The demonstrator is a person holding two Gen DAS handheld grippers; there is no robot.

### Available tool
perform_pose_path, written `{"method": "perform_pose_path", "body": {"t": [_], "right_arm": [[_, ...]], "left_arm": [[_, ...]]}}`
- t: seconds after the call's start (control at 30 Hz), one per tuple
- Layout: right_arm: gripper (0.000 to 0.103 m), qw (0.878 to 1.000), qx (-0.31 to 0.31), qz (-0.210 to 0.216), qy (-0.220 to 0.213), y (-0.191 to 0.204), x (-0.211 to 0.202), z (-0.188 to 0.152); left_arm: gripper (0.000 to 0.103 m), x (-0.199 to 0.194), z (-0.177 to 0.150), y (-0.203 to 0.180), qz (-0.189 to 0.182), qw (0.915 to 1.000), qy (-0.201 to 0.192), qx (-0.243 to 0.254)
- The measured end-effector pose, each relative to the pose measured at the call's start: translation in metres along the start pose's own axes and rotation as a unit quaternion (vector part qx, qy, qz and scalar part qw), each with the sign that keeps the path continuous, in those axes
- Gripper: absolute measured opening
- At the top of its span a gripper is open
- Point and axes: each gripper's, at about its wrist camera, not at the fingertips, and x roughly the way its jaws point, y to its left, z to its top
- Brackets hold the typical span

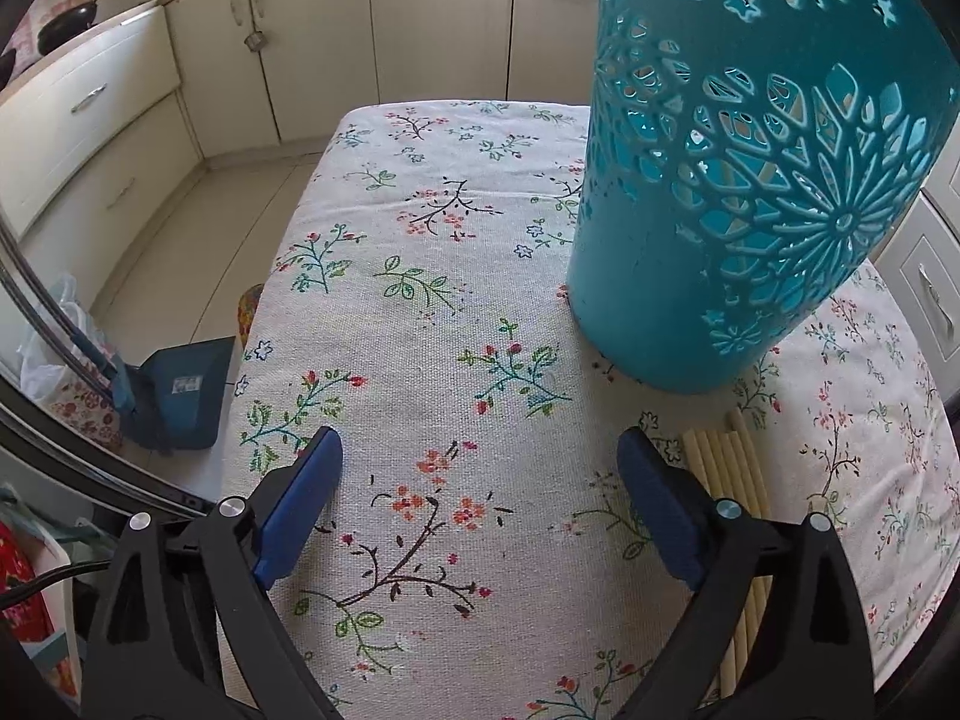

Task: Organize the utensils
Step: 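Lift the stick with the right gripper and drop it into the bin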

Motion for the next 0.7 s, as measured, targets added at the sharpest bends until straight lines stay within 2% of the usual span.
{"method": "perform_pose_path", "body": {"t": [0.1,0.2,0.33,0.47,0.7], "right_arm": [[0.006,0.999,-0.009,0.001,-0.051,0.015,0.007,0.037],[0.006,0.995,-0.003,-0.021,-0.095,0.022,0.029,0.067],[0.006,0.987,0.009,-0.085,-0.137,0.019,0.074,0.090],[0.006,0.981,-0.003,-0.137,-0.139,0.011,0.111,0.087],[0.009,0.983,-0.057,-0.153,-0.080,0.015,0.123,0.045]], "left_arm": [[0.089,0.000,-0.001,0.001,0.000,1.0000,-0.001,-0.003],[0.089,0.000,0.000,0.001,0.002,1.0000,-0.001,-0.003],[0.089,0.000,0.000,0.002,0.002,1.0000,-0.003,-0.005],[0.089,-0.002,0.000,0.002,0.000,1.0000,-0.006,-0.005],[0.089,-0.003,0.000,0.003,-0.005,1.0000,-0.005,-0.002]]}}
